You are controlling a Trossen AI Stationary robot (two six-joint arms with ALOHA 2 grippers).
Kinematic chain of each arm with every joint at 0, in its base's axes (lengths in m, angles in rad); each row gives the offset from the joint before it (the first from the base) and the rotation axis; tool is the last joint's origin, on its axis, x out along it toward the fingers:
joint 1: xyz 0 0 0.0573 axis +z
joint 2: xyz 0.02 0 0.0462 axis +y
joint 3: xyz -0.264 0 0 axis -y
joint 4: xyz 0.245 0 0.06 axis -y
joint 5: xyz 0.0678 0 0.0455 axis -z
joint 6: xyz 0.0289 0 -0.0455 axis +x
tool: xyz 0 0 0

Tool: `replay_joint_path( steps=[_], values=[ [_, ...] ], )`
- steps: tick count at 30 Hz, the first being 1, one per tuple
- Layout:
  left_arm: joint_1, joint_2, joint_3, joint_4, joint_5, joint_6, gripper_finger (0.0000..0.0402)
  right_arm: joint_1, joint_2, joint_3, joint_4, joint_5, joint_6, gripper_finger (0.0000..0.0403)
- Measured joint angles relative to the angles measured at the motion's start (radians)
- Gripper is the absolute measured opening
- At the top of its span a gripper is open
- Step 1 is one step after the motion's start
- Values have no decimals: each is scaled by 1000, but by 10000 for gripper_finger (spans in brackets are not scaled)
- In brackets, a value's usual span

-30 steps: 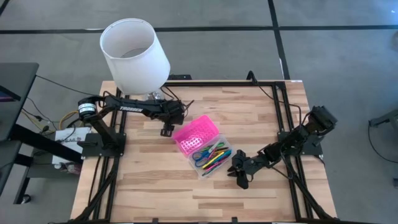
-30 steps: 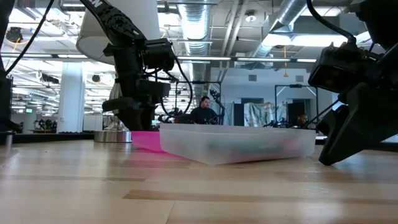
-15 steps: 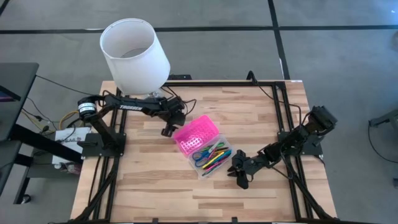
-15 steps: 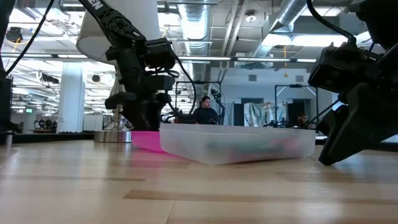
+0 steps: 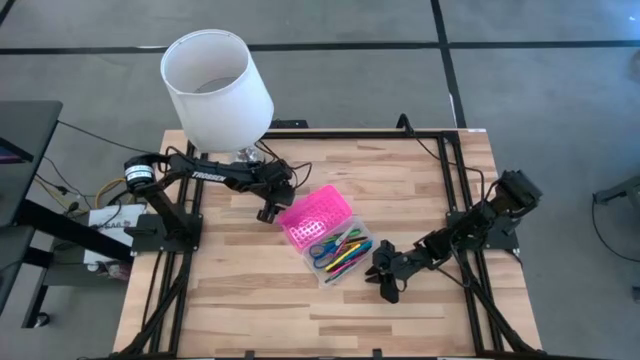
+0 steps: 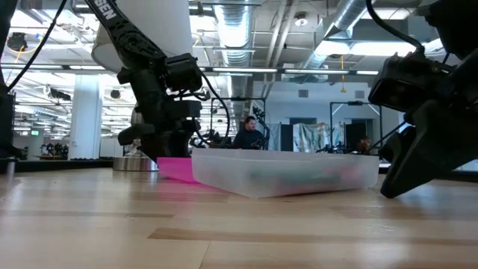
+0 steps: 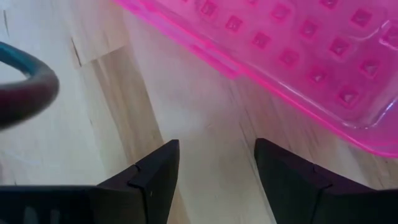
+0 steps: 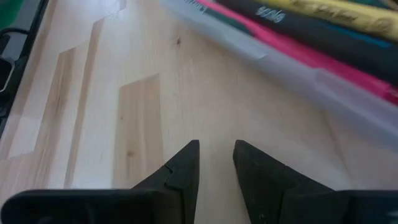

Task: Pick & place school supplies into a supply box
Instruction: Close the pink supply box

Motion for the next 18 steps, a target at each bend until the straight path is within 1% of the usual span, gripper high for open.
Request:
replay_joint_path(
  steps=[4, 10, 18],
  values=[
    [0, 0, -2, 17, 4, -7, 208, -15, 0, 0, 0, 3, 0, 100],
    [0, 4, -5, 60, 55, -18, 208, -16, 0, 0, -1, 26, 0, 100],
    [-3, 96, 4, 167, 131, -47, 208, -20, 1, -1, 4, 48, -17, 100]
  ],
)
